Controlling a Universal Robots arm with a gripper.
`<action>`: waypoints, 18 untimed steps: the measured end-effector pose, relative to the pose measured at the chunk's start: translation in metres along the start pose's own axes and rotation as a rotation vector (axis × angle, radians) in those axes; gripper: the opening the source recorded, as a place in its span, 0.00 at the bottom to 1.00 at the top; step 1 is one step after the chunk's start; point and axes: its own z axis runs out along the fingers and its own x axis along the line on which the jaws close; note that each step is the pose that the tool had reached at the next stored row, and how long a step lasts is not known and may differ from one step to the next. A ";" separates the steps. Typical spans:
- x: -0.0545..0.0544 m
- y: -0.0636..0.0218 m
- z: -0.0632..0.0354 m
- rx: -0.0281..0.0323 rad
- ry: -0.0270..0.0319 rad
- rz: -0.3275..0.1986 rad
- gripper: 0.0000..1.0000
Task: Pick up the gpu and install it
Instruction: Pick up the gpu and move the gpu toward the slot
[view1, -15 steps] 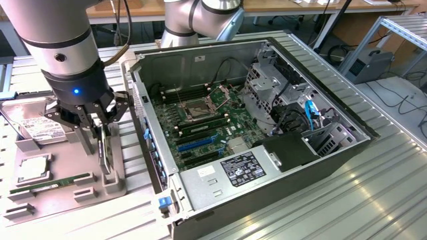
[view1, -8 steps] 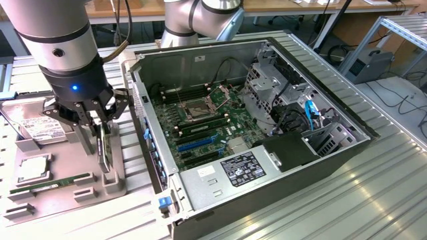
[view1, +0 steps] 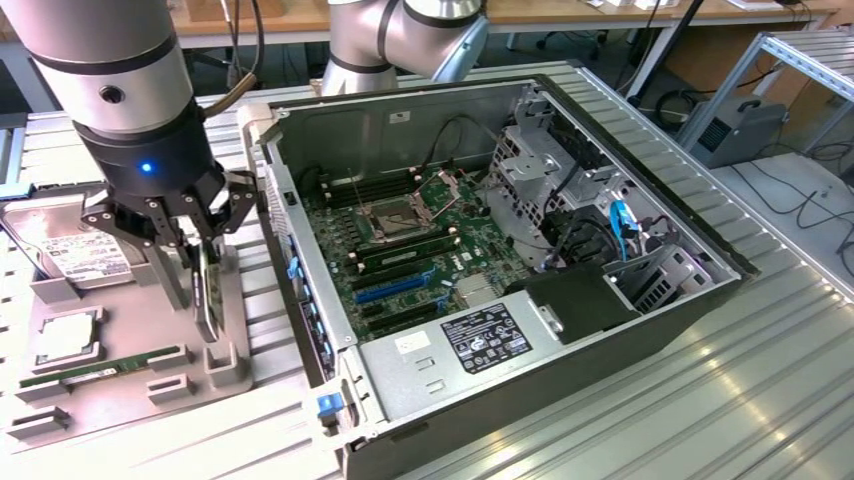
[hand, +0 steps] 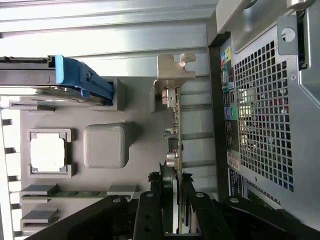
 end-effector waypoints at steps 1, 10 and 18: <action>0.000 0.0001 -0.0010 0.0000 0.0000 0.000 0.27; 0.000 0.0009 -0.0106 0.0000 0.0000 0.000 0.27; 0.000 0.0017 -0.0205 0.0000 0.0000 0.000 0.27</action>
